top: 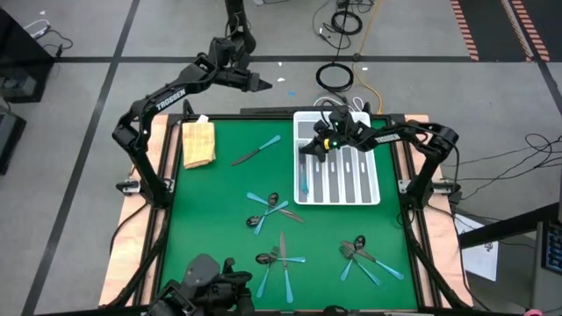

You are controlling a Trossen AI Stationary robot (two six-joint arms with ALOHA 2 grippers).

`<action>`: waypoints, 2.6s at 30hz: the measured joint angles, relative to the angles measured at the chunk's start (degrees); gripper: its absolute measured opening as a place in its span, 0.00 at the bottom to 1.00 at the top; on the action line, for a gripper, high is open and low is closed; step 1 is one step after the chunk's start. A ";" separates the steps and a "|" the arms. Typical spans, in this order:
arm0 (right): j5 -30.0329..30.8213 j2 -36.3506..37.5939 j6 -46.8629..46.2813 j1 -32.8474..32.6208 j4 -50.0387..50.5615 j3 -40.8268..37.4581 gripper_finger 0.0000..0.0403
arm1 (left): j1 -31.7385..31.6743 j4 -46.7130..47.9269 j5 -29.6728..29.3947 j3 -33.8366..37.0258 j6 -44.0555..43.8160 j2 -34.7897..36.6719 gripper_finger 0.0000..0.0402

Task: Sort silverware
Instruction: Put the blue fork into the silverware organizer

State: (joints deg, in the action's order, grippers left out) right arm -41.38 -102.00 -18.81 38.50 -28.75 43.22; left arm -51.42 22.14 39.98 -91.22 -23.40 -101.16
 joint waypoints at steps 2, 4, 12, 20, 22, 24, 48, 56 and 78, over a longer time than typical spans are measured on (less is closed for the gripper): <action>0.15 0.00 0.00 0.00 0.28 0.02 0.00 | 0.00 0.44 -0.01 0.00 0.32 0.00 0.27; 0.33 0.02 0.06 -0.02 0.44 0.02 0.00 | 0.00 0.69 -0.06 0.00 0.38 0.00 0.27; 0.61 0.05 0.42 -0.11 1.95 0.06 0.03 | 0.00 0.77 -0.39 0.00 0.40 0.00 0.27; 0.91 0.05 0.15 -0.11 2.36 0.06 0.16 | 0.00 1.52 -0.39 0.00 1.70 0.00 0.27; 1.03 0.05 0.06 -0.11 2.40 0.04 0.20 | 0.00 1.52 -0.39 0.00 1.71 0.00 0.27; 1.07 0.05 -0.29 -0.11 2.40 0.04 0.23 | 0.00 1.52 -0.39 0.00 1.76 0.00 0.27; 5.02 0.00 -3.54 0.96 2.72 0.52 0.42 | -0.03 4.98 -2.31 0.00 4.75 -0.02 0.27; 8.26 0.74 -3.35 2.84 3.59 1.07 0.42 | 0.00 8.50 -5.37 0.00 5.79 -0.04 0.27; 22.41 31.36 15.07 11.50 18.44 1.09 0.42 | 11.33 18.45 -29.33 8.52 22.25 -2.52 0.27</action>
State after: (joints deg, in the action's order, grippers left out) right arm -18.97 -70.64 -3.74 50.00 -10.31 44.31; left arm -40.08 40.59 10.64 -82.70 -1.15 -103.69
